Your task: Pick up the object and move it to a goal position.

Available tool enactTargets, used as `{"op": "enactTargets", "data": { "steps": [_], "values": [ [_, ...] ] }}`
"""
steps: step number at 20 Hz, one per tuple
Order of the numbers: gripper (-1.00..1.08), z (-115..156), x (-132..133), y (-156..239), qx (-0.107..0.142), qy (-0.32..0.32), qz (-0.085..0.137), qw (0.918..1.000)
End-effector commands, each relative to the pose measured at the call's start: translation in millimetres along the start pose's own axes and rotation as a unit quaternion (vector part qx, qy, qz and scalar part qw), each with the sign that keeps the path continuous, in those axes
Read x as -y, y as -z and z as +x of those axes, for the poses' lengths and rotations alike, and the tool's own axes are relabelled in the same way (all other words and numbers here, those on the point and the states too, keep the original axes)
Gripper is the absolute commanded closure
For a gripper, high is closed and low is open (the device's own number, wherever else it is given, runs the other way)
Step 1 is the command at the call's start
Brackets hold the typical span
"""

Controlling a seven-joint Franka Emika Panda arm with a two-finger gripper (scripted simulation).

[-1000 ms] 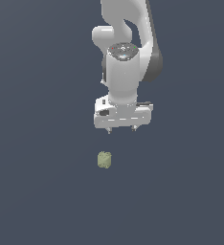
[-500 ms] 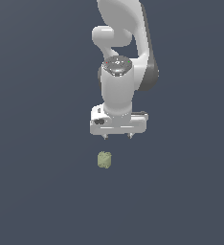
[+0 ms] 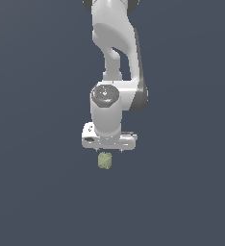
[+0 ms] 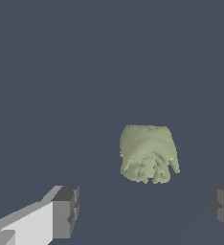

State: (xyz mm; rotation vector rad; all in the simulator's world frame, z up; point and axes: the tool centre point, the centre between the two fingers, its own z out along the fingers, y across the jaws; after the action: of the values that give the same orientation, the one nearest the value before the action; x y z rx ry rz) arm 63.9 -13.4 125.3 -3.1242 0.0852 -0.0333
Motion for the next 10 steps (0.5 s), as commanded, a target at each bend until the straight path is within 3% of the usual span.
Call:
{"op": "enactTargets", "data": {
  "steps": [1,10],
  "values": [
    [-0.92,5,-8,-12,0.004,-0.009,-0.003,1.0],
    [-0.92,12,-22,-34,0.01,-0.023,-0.008,0.9996]
  ]
}}
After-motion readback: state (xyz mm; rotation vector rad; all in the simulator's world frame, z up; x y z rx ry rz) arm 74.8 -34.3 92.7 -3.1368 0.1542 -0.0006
